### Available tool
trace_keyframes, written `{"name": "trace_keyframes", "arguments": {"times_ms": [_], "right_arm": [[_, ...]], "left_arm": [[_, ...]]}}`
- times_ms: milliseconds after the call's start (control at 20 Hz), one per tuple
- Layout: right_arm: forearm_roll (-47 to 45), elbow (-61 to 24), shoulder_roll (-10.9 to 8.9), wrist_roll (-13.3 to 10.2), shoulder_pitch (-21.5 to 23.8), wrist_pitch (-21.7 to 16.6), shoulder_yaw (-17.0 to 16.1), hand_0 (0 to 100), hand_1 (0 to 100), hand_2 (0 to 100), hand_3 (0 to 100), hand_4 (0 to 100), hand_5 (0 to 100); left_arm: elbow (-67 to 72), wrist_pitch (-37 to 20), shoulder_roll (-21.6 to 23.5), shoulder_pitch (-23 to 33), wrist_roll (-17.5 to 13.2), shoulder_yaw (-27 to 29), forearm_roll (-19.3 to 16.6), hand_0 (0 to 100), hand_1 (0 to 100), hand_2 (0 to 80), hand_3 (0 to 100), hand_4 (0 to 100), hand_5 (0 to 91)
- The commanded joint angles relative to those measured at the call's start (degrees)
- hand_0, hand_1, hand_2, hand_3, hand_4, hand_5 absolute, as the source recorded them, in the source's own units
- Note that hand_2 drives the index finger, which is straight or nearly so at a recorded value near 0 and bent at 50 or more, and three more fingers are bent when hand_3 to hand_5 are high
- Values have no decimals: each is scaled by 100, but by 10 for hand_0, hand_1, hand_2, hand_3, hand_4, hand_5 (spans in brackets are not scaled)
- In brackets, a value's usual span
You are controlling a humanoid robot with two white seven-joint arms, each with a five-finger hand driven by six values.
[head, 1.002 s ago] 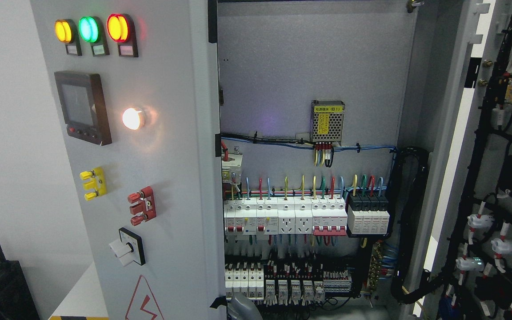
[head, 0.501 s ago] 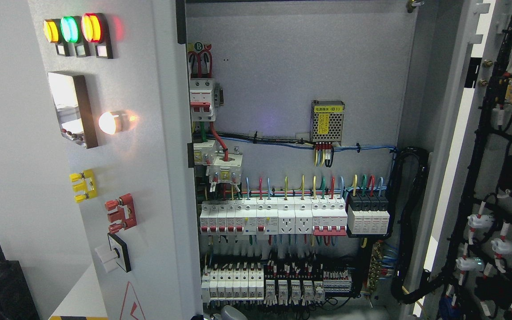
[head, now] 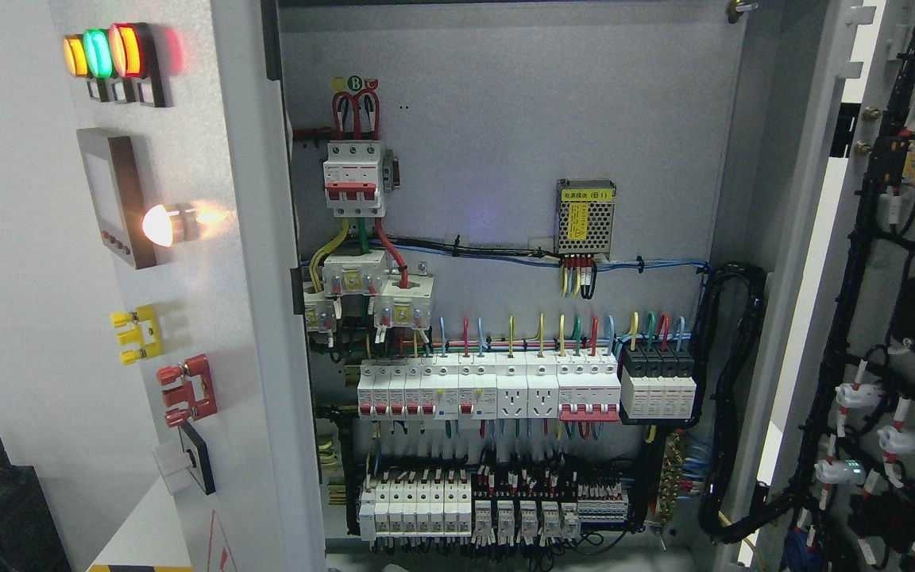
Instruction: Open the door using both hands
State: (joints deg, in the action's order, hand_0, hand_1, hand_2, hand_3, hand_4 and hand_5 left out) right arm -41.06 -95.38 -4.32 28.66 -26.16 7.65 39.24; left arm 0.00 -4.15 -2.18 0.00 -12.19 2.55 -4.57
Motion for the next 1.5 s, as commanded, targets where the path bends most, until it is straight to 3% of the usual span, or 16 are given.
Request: {"name": "trace_keyframes", "arguments": {"times_ms": [0, 651, 1002, 1452], "right_arm": [[19, -112, 1, -36, -12, 0, 347, 0, 0, 0, 0, 0, 0], [212, -182, 45, -71, -30, -9, 462, 0, 0, 0, 0, 0, 0], [370, -200, 89, -71, -74, -9, 699, 0, 0, 0, 0, 0, 0], [626, -200, 274, -97, -118, 0, 901, 0, 0, 0, 0, 0, 0]], "left_arm": [[-185, 2, -2, 167, -3, 0, 0, 0, 0, 0, 0, 43, 0], [-185, 2, -2, 167, -3, 0, 0, 0, 0, 0, 0, 43, 0], [-185, 2, -2, 167, -3, -9, 0, 0, 0, 0, 0, 42, 0], [-185, 2, -2, 167, -3, 0, 0, 0, 0, 0, 0, 43, 0]]}}
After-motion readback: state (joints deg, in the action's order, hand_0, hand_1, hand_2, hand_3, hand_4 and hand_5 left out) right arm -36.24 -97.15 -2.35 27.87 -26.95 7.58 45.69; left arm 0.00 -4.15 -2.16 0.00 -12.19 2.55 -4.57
